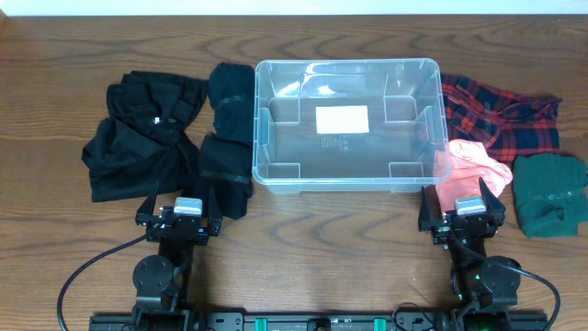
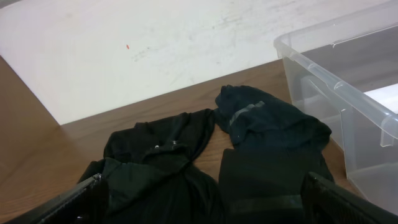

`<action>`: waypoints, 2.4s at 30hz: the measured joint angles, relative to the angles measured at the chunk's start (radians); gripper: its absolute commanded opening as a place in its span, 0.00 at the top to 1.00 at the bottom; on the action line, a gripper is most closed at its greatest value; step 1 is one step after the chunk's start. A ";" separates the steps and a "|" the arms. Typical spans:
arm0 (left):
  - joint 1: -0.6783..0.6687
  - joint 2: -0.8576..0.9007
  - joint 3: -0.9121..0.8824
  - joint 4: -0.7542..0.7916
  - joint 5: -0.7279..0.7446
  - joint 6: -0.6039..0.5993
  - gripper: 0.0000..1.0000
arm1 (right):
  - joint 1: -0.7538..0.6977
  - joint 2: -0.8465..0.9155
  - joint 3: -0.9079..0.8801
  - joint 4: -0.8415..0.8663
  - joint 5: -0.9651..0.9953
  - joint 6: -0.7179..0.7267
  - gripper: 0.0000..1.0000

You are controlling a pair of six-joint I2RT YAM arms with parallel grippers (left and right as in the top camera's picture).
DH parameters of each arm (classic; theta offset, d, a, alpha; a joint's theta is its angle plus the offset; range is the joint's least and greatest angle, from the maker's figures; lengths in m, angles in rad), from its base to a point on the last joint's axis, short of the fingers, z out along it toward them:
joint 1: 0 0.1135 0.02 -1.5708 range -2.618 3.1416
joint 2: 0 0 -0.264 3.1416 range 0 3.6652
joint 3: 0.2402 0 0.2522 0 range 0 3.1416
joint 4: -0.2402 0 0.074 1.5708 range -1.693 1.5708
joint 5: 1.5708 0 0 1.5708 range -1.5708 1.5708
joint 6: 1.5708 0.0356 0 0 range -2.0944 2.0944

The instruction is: Pack container

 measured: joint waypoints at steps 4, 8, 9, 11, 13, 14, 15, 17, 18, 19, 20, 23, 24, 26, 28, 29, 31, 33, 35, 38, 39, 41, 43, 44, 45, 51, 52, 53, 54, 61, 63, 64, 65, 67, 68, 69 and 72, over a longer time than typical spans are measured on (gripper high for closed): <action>0.000 0.000 0.000 0.000 0.000 0.000 0.02 | 0.000 0.000 0.000 0.000 0.000 0.000 0.01; 0.000 0.000 0.000 0.000 0.000 0.000 0.02 | 0.000 0.000 0.000 0.000 0.000 0.000 0.01; 0.000 0.000 0.000 0.000 0.000 0.000 0.02 | 0.000 0.000 0.000 0.000 0.000 0.000 0.01; 0.000 0.000 0.000 0.000 0.000 0.000 0.02 | 0.000 0.000 0.000 0.000 0.000 0.000 0.01; 0.000 0.000 0.000 0.000 0.000 0.000 0.02 | 0.000 0.000 0.000 0.000 0.000 0.000 0.01; 0.000 0.000 0.000 0.000 0.000 0.000 0.02 | 0.000 0.000 0.000 0.000 0.000 0.000 0.01; 0.000 0.000 0.000 0.000 0.000 0.000 0.02 | 0.000 0.000 0.000 0.000 0.000 0.000 0.01; 0.000 0.000 0.000 0.000 0.000 0.000 0.02 | 0.000 0.000 0.000 0.000 0.000 0.000 0.01; 0.000 0.000 0.000 0.000 0.000 0.000 0.02 | 0.000 0.000 0.000 0.000 0.000 0.000 0.01; 0.000 0.000 0.000 0.000 0.000 0.000 0.02 | 0.000 0.000 0.000 0.000 0.000 0.000 0.01; 0.000 0.000 0.000 0.000 0.000 0.000 0.02 | 0.000 0.000 0.000 0.000 0.000 0.000 0.01; 0.000 0.000 0.000 0.000 0.000 0.000 0.02 | 0.000 0.000 0.000 0.000 0.000 0.000 0.01; 0.000 0.000 0.000 0.000 0.000 0.000 0.02 | 0.000 0.000 0.000 0.000 0.000 0.000 0.01; 0.000 0.000 0.000 0.000 0.000 0.000 0.02 | 0.000 0.000 0.000 0.000 0.000 0.000 0.01; 0.000 0.000 0.000 0.000 0.000 0.000 0.02 | 0.000 0.000 0.000 0.000 0.000 0.000 0.01; 0.000 0.000 0.000 0.000 0.000 0.000 0.02 | 0.000 0.000 0.000 0.000 0.000 0.000 0.01; 0.000 0.000 0.000 0.000 0.000 0.000 0.02 | 0.000 0.000 0.000 0.000 0.000 0.000 0.01; 0.000 0.000 0.000 0.000 0.000 0.000 0.02 | 0.000 0.000 0.000 0.000 0.000 0.000 0.01; 0.000 0.000 0.000 0.000 0.000 0.000 0.02 | 0.000 0.000 0.000 0.000 0.000 0.000 0.01; 0.000 0.000 0.000 0.000 0.000 0.000 0.02 | 0.000 0.000 0.000 0.000 0.000 0.000 0.01; 0.000 0.000 0.000 0.000 0.000 0.000 0.02 | 0.000 0.000 0.000 0.000 0.000 0.000 0.01; 0.000 0.000 0.000 0.000 0.000 0.000 0.02 | 0.000 0.000 0.000 0.000 0.000 0.000 0.01; 0.000 0.000 0.000 0.000 0.000 0.000 0.02 | 0.000 0.000 0.000 0.000 0.000 0.000 0.01; 0.000 0.000 0.000 0.000 0.000 0.000 0.02 | 0.000 0.000 0.000 0.000 0.000 0.000 0.01; 0.000 0.000 0.000 0.000 0.000 0.000 0.02 | 0.000 0.000 0.000 0.000 0.000 0.000 0.01; 0.000 0.000 0.000 0.000 0.000 0.000 0.02 | 0.000 0.000 0.000 0.000 0.000 0.000 0.01; 0.000 0.000 0.000 0.000 0.000 0.000 0.02 | 0.000 0.000 0.000 0.000 0.000 0.000 0.01; 0.000 0.000 0.000 0.000 0.000 0.000 0.02 | 0.000 0.000 0.000 0.000 0.000 0.000 0.01; 0.000 0.000 0.000 0.000 0.000 0.000 0.02 | 0.000 0.000 0.000 0.000 0.000 0.000 0.01; 0.000 0.000 0.000 0.009 0.000 0.003 0.02 | 0.000 0.000 0.000 0.000 0.000 0.000 0.01; 0.000 0.000 -0.001 0.019 -0.001 0.004 0.02 | 0.000 0.000 0.000 0.000 0.000 0.000 0.01; 0.000 0.000 -0.004 0.034 -0.001 0.004 0.02 | 0.000 0.000 0.000 0.000 0.000 0.000 0.01; 0.000 0.000 -0.005 0.050 -0.001 0.003 0.02 | 0.000 0.000 0.000 0.000 0.000 0.000 0.01; 0.000 0.000 -0.005 0.085 -0.001 0.000 0.02 | 0.000 0.000 0.000 0.000 0.000 0.000 0.01; 0.000 0.000 -0.005 0.098 -0.001 -0.004 0.02 | 0.000 0.000 0.000 0.000 0.000 0.000 0.01; 0.000 0.000 -0.004 0.113 -0.001 -0.011 0.02 | 0.000 0.000 0.000 0.000 0.000 0.000 0.01; 0.000 0.000 0.014 0.140 -0.001 -0.036 0.02 | 0.000 0.000 0.000 0.000 0.000 0.000 0.01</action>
